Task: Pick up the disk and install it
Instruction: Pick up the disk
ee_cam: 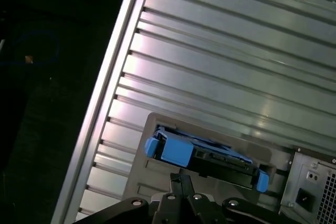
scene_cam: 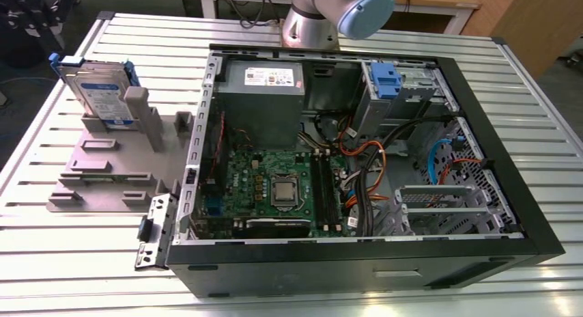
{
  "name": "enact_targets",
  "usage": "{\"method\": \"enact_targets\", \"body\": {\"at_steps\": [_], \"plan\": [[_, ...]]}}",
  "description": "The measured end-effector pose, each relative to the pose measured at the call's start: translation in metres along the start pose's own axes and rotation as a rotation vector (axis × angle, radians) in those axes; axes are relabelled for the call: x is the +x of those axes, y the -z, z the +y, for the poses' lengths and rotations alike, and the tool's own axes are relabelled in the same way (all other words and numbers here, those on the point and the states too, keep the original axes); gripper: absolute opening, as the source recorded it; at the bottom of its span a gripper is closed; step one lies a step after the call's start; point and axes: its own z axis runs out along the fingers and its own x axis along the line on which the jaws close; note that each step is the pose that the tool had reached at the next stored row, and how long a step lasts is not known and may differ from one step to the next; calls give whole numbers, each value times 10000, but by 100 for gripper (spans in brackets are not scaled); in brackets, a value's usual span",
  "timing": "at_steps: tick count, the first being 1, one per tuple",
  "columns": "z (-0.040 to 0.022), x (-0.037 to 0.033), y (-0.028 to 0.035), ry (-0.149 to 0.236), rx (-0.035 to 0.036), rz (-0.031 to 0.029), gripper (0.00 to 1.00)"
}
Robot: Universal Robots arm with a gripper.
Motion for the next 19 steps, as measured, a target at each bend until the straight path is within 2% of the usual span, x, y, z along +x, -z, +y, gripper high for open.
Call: {"method": "enact_targets", "body": {"at_steps": [4, 15, 19], "plan": [[0, 0, -1, 396, -8, 17, 11], [0, 0, -9, 2278, -43, 102, 11], [-1, 0, -10, 2821, -42, 132, 11]]}}
